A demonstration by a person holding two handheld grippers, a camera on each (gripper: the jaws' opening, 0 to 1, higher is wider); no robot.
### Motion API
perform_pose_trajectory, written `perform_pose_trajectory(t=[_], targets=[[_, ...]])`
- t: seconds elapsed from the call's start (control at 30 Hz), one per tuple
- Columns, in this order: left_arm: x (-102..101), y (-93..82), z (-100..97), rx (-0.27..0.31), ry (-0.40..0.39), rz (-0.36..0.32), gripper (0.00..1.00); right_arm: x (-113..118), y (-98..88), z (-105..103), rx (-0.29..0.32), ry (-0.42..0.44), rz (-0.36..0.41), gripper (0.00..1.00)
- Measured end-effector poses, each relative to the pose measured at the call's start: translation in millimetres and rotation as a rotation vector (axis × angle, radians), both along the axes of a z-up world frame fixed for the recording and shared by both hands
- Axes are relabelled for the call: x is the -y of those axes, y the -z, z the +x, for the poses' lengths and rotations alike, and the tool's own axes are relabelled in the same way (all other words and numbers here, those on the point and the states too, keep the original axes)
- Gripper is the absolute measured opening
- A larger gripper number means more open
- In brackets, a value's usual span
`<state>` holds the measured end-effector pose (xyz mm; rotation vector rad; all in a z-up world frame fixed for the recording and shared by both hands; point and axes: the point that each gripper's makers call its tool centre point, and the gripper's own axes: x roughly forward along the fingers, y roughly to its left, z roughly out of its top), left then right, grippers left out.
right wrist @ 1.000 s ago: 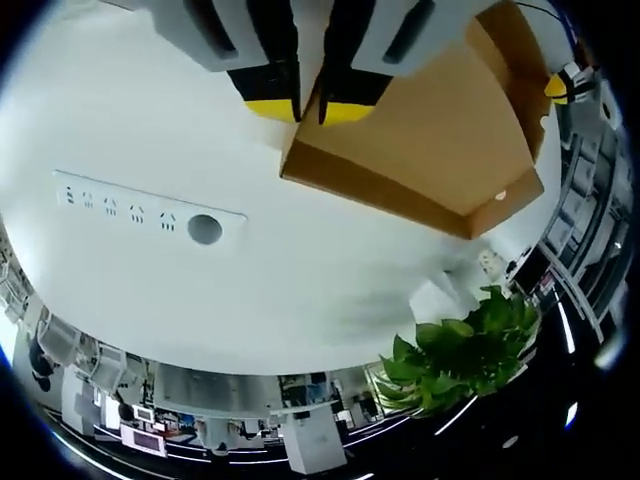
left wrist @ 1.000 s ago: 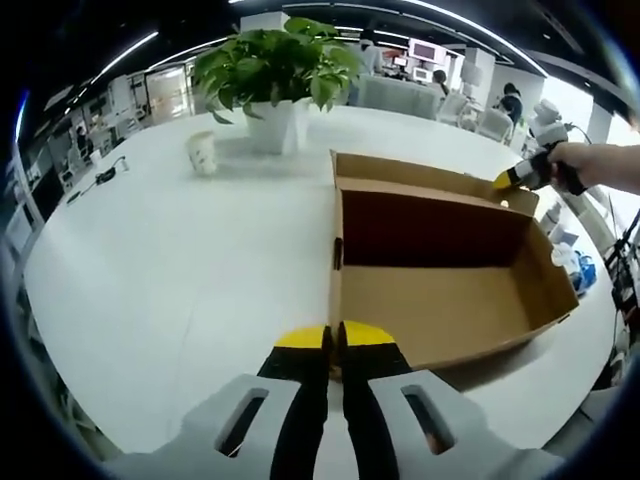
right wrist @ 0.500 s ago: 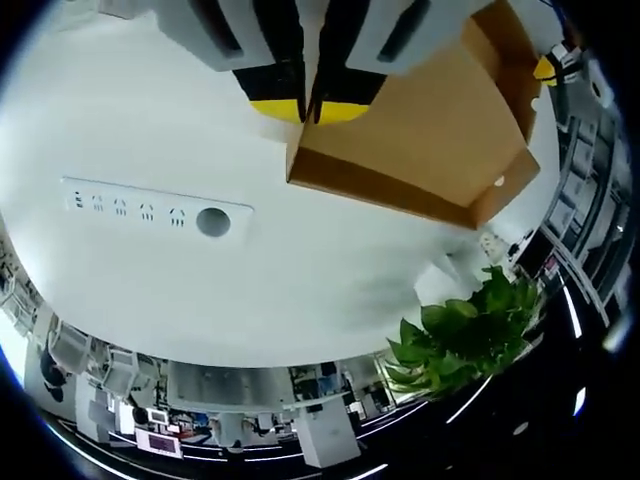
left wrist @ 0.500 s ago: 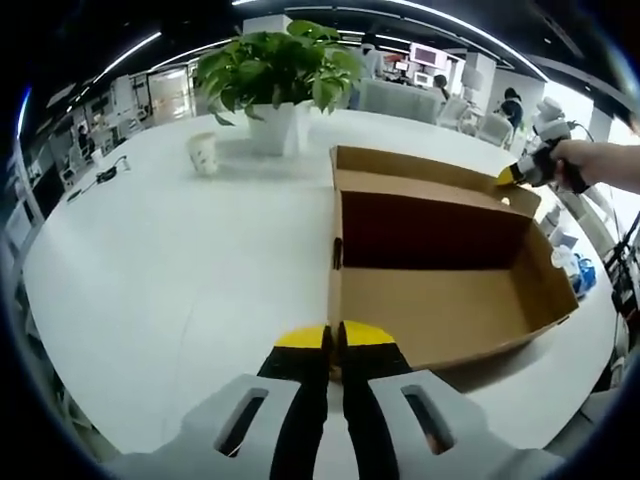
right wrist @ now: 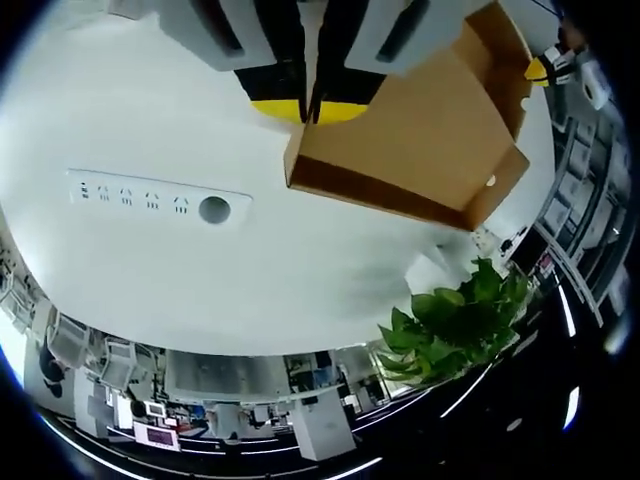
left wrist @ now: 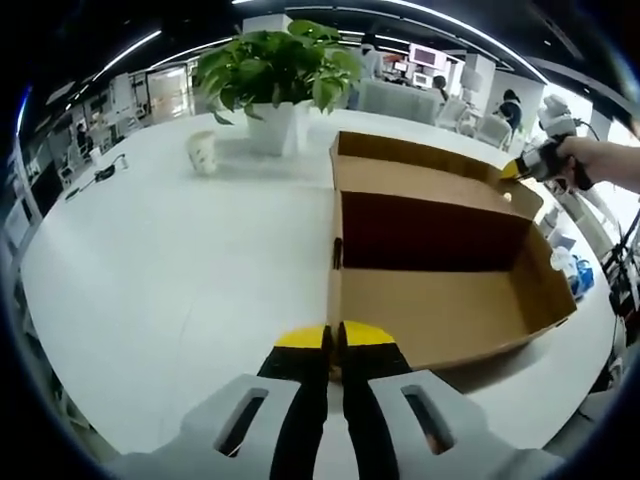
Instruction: Operate the shoe box by opening the lid, removing the specified soft item, and placing it in the target area until the item is outside and the box remains undamaged.
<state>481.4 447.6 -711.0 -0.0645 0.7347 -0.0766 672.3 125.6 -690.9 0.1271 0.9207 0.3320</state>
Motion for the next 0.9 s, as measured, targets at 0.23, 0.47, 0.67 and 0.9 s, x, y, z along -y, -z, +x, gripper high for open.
perform_pose_trajectory(t=[0.23, 0.47, 0.67, 0.9], targets=[[0.3, -0.2, -0.1, 0.006, -0.001, -0.001, 0.02, -1.3, -14.0, -0.6, 0.037, -0.007, 0.020, 0.00], [0.3, -0.3, -0.3, 0.010, -0.001, -0.006, 0.02, -2.0, -23.9, -2.4, 0.065, -0.014, 0.040, 0.00], [0.5, -0.3, 0.0, 0.011, 0.005, 0.000, 0.02, -2.6, -34.5, -5.2, 0.095, -0.018, 0.059, 0.00], [0.1, -0.2, -0.2, 0.014, 0.004, -0.002, 0.02, -3.5, -43.4, -9.5, 0.121, -0.022, 0.064, 0.00]])
